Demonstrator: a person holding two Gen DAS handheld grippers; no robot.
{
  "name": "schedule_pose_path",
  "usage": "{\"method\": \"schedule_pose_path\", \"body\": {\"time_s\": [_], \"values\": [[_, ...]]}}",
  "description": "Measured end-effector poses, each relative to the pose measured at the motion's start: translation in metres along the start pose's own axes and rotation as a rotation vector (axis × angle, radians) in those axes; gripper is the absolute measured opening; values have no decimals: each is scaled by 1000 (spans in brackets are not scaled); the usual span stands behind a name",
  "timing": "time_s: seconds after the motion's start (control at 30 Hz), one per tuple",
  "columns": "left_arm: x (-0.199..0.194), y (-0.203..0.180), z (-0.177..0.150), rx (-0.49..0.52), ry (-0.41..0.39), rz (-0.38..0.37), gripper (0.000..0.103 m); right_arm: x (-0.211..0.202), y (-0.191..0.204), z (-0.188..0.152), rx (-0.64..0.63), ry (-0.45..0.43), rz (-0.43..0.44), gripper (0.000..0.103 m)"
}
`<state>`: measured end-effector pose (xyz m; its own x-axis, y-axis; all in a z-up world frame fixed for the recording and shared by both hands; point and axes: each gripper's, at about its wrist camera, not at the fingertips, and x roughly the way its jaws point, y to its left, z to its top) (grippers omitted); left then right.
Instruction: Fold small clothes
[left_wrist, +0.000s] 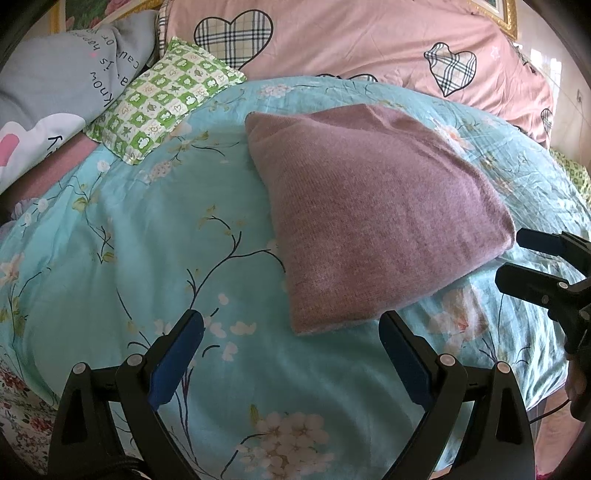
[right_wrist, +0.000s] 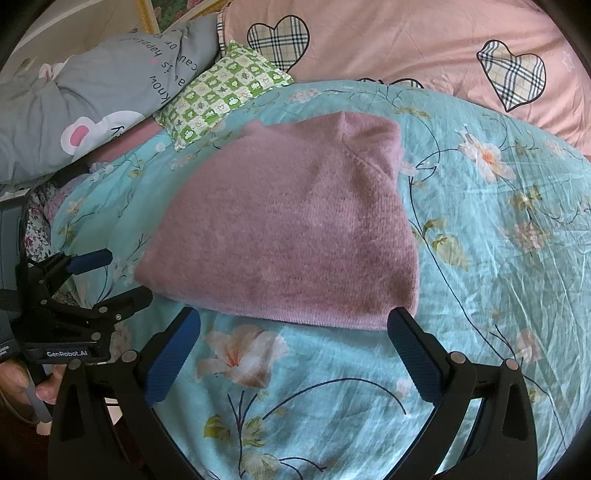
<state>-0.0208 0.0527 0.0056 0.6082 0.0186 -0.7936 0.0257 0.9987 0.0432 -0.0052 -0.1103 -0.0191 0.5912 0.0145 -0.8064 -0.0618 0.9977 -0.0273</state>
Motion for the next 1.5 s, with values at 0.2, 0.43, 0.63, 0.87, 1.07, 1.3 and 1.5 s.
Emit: {"method": "schedule_pose_path", "body": {"time_s": [0.2,0.43,0.63,0.87,1.07,1.3,1.5], "values": [[-1,-1,0,3,0,-2,96,-1,0,1,-4,-2,1,101],[-1,-1,0,0,1,-4,96,-1,0,2,-2,-4,4,101],[-1,0,1,-4,3,-6,96,-2,-1,3,0,-4,4,101],[-2,-2,2,1,6,-10,96,-2,-1,4,-1,-3,6,101],[-2,-2,2,2,6,-14,96,-3,-1,3,2,-4,6,101],[-1,-2,4,7,8,-20,96,-4,-1,5,0,-6,7,101],[-2,-2,5,8,11,-21,96,-7,-1,8,-5,-10,12,101]]}}
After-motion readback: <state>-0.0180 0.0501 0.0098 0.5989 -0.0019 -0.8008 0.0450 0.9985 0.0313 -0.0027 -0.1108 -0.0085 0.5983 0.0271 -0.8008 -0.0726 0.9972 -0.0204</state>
